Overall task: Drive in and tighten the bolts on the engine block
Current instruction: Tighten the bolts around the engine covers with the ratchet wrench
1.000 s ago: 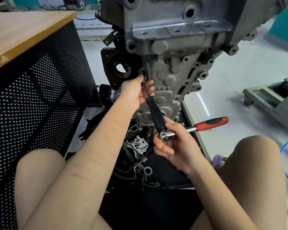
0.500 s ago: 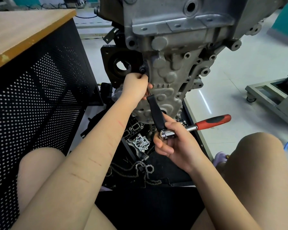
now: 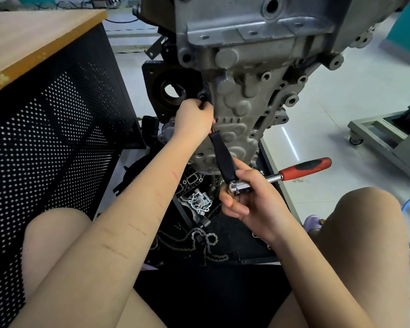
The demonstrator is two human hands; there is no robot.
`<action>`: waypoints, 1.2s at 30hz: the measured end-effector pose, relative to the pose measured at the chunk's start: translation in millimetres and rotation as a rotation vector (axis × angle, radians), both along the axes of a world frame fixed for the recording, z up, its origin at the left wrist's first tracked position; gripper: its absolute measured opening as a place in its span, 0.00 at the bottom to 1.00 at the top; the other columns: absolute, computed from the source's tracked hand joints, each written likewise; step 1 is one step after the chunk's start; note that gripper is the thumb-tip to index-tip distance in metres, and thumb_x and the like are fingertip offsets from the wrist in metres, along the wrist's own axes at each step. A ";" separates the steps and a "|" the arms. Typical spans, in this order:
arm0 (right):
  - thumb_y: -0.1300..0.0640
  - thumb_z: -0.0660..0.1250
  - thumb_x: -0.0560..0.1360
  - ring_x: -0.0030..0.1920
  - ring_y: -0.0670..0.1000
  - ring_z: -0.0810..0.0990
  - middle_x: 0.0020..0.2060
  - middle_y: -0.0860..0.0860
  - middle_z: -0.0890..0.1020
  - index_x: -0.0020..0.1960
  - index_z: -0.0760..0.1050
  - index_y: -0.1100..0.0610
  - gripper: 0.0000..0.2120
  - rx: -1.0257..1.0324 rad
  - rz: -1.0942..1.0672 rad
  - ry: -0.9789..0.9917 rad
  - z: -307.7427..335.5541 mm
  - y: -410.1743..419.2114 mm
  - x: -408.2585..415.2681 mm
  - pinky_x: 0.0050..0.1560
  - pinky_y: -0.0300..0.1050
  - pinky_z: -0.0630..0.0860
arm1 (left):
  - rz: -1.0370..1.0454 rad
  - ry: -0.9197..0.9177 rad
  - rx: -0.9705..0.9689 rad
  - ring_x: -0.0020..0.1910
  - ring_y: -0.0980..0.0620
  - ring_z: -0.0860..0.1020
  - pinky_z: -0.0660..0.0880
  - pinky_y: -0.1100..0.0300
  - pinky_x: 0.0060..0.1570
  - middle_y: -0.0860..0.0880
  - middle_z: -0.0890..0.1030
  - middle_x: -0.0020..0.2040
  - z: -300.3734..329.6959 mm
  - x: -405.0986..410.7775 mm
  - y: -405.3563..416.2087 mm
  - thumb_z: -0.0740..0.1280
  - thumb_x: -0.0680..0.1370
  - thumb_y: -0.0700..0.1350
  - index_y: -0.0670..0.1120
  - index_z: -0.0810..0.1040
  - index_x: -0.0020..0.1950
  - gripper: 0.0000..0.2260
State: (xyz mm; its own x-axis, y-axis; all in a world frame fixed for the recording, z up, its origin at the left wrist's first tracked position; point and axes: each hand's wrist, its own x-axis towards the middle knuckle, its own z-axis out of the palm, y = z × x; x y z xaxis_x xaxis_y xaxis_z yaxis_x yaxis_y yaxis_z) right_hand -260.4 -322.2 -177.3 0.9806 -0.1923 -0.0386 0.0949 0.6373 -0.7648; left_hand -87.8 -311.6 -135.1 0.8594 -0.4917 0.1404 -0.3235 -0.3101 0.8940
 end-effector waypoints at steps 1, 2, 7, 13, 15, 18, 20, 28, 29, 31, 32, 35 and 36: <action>0.56 0.55 0.72 0.17 0.42 0.61 0.23 0.53 0.73 0.63 0.69 0.53 0.19 -0.001 -0.003 0.001 0.3 0.1 0.2 0.23 0.35 0.62 | 0.002 0.007 -0.003 0.20 0.58 0.70 0.69 0.63 0.27 0.51 0.76 0.28 0.3 0.6 -0.4 0.56 0.79 0.41 0.46 0.71 0.32 0.16; 0.56 0.54 0.72 0.17 0.42 0.61 0.23 0.53 0.73 0.62 0.69 0.53 0.19 0.001 -0.005 0.003 0.5 0.3 0.3 0.23 0.35 0.62 | 0.002 0.012 -0.006 0.17 0.60 0.69 0.69 0.63 0.27 0.51 0.76 0.28 0.5 0.9 -1.0 0.56 0.79 0.41 0.46 0.70 0.32 0.16; 0.56 0.55 0.74 0.17 0.42 0.60 0.22 0.52 0.73 0.60 0.69 0.52 0.15 0.018 -0.007 0.009 2.7 3.5 -0.9 0.23 0.35 0.62 | 0.005 0.031 -0.024 0.21 0.56 0.70 0.69 0.61 0.28 0.50 0.75 0.28 -0.6 -0.2 -2.2 0.57 0.79 0.40 0.45 0.69 0.31 0.15; 0.53 0.56 0.70 0.20 0.45 0.52 0.20 0.49 0.71 0.35 0.69 0.56 0.09 0.357 -0.004 -0.030 12.1 7.6 0.8 0.22 0.33 0.60 | -0.002 0.049 -0.046 0.18 0.54 0.70 0.68 0.60 0.28 0.44 0.73 0.29 0.8 -0.2 -1.2 0.58 0.79 0.42 0.41 0.69 0.32 0.15; 0.52 0.53 0.71 0.20 0.44 0.52 0.19 0.49 0.71 0.29 0.71 0.57 0.16 0.403 -0.001 -0.027 13.9 7.8 1.9 0.22 0.33 0.60 | -0.014 0.060 -0.049 0.13 0.58 0.67 0.67 0.62 0.24 0.46 0.72 0.28 3.0 -1.4 -0.1 0.58 0.80 0.42 0.42 0.69 0.32 0.16; 0.51 0.54 0.69 0.21 0.45 0.51 0.18 0.48 0.70 0.26 0.71 0.57 0.17 0.378 0.007 0.011 17.0 8.1 3.0 0.24 0.34 0.57 | -0.012 0.087 -0.044 0.13 0.59 0.67 0.67 0.65 0.19 0.47 0.71 0.27 4.1 -5.0 2.7 0.57 0.80 0.44 0.44 0.69 0.32 0.16; 0.51 0.55 0.69 0.21 0.45 0.51 0.18 0.49 0.70 0.29 0.69 0.58 0.14 0.371 -0.002 0.027 18.9 7.0 2.0 0.24 0.34 0.56 | -0.013 0.183 -0.092 0.14 0.59 0.68 0.66 0.67 0.18 0.48 0.70 0.27 2.2 -11.1 6.6 0.57 0.81 0.46 0.44 0.69 0.33 0.16; 0.50 0.56 0.71 0.15 0.42 0.60 0.19 0.50 0.71 0.43 0.66 0.55 0.08 0.228 -0.071 0.052 26.3 6.2 0.2 0.21 0.35 0.58 | -0.176 0.704 -0.359 0.31 0.54 0.78 0.74 0.60 0.38 0.53 0.80 0.28 -21.9 -70.5 33.4 0.57 0.76 0.62 0.48 0.80 0.31 0.24; 0.51 0.55 0.73 0.15 0.43 0.59 0.19 0.51 0.71 0.43 0.67 0.55 0.08 0.171 -0.095 0.071 27.0 7.5 0.6 0.21 0.35 0.57 | -0.170 0.714 -0.409 0.30 0.55 0.78 0.74 0.62 0.37 0.53 0.79 0.28 -22.5 -76.6 32.9 0.58 0.76 0.62 0.48 0.80 0.31 0.23; 0.55 0.52 0.78 0.15 0.44 0.61 0.20 0.52 0.72 0.45 0.68 0.57 0.09 -0.023 -0.208 0.160 29.0 8.9 1.1 0.20 0.35 0.58 | -0.100 0.768 -0.487 0.26 0.57 0.76 0.73 0.65 0.30 0.54 0.78 0.27 -21.8 -85.8 30.6 0.61 0.76 0.58 0.46 0.77 0.34 0.19; 0.57 0.53 0.78 0.17 0.45 0.64 0.21 0.52 0.73 0.45 0.70 0.58 0.08 -0.206 -0.305 0.220 30.9 8.7 0.6 0.21 0.36 0.61 | -0.065 0.821 -0.513 0.25 0.56 0.76 0.72 0.66 0.27 0.53 0.78 0.27 -20.6 -89.3 28.9 0.62 0.76 0.56 0.46 0.76 0.35 0.17; 0.60 0.60 0.74 0.32 0.48 0.77 0.32 0.49 0.78 0.46 0.74 0.49 0.07 -0.954 -0.608 0.393 35.6 6.2 -2.3 0.34 0.42 0.73 | -0.028 0.910 -0.545 0.28 0.54 0.75 0.70 0.63 0.29 0.52 0.78 0.29 -15.2 -97.9 24.7 0.61 0.78 0.51 0.45 0.74 0.41 0.11; 0.59 0.62 0.73 0.40 0.51 0.79 0.38 0.52 0.79 0.50 0.75 0.51 0.08 -1.148 -0.644 0.406 36.4 6.4 -2.4 0.41 0.46 0.75 | -0.039 0.887 -0.553 0.31 0.54 0.75 0.70 0.61 0.31 0.51 0.77 0.31 -15.2 -99.8 23.9 0.60 0.79 0.51 0.46 0.74 0.43 0.10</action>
